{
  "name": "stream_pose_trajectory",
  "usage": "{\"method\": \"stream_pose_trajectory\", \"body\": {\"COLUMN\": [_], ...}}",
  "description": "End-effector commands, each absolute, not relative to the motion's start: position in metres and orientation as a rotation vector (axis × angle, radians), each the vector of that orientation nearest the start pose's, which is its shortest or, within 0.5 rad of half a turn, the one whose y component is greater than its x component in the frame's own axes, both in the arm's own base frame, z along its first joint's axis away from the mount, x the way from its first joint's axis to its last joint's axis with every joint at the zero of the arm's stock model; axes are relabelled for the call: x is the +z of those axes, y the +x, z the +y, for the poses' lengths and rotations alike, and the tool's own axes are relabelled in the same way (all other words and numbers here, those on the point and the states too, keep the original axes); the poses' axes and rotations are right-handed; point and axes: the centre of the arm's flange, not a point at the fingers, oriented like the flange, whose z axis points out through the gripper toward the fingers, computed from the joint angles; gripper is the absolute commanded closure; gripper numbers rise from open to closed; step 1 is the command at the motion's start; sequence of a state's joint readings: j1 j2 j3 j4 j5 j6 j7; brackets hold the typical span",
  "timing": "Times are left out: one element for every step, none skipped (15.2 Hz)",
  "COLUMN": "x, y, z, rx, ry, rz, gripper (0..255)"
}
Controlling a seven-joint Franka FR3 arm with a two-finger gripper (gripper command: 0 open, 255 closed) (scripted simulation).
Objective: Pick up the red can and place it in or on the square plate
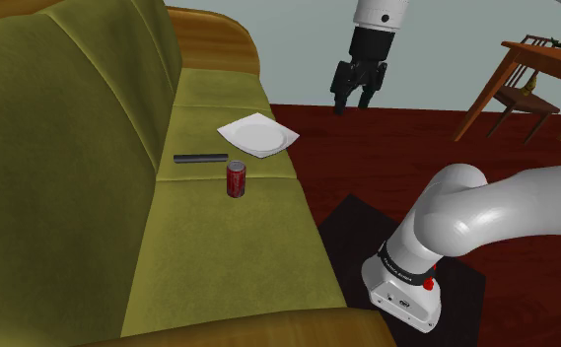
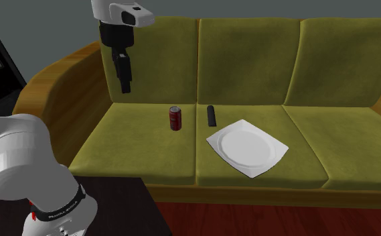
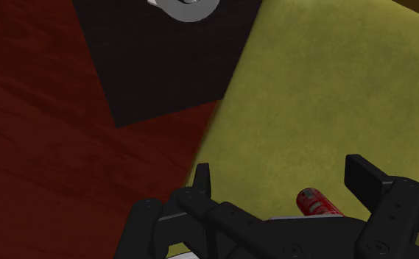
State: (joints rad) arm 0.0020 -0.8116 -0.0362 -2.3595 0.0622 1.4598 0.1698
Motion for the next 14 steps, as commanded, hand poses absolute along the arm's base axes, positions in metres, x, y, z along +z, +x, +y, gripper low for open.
{"method": "stream_pose_trajectory", "body": {"x": [0.588,0.579,0.570,0.561,0.552,0.543,0.534,0.525,0.516,0.508,0.499,0.490,0.481,0.472], "y": [0.288,0.295,0.303,0.311,0.318,0.326,0.334,0.341,0.349,0.357,0.365,0.373,0.381,0.389], "z": [-0.006,0.000,0.006,0.011,0.017,0.023,0.028,0.034,0.039,0.045,0.050,0.055,0.060,0.066], "rx": [0.145,0.139,0.134,0.128,0.123,0.117,0.112,0.106,0.101,0.095,0.090,0.084,0.079,0.073], "ry": [-3.043,-3.046,-3.049,-3.052,-3.055,-3.058,-3.061,-3.063,-3.066,-3.069,-3.072,-3.075,-3.077,-3.080], "rz": [0.286,0.290,0.295,0.299,0.304,0.308,0.313,0.317,0.322,0.326,0.331,0.335,0.340,0.344], "gripper": [0,0,0,0,0,0,0,0,0,0,0,0,0,0]}}
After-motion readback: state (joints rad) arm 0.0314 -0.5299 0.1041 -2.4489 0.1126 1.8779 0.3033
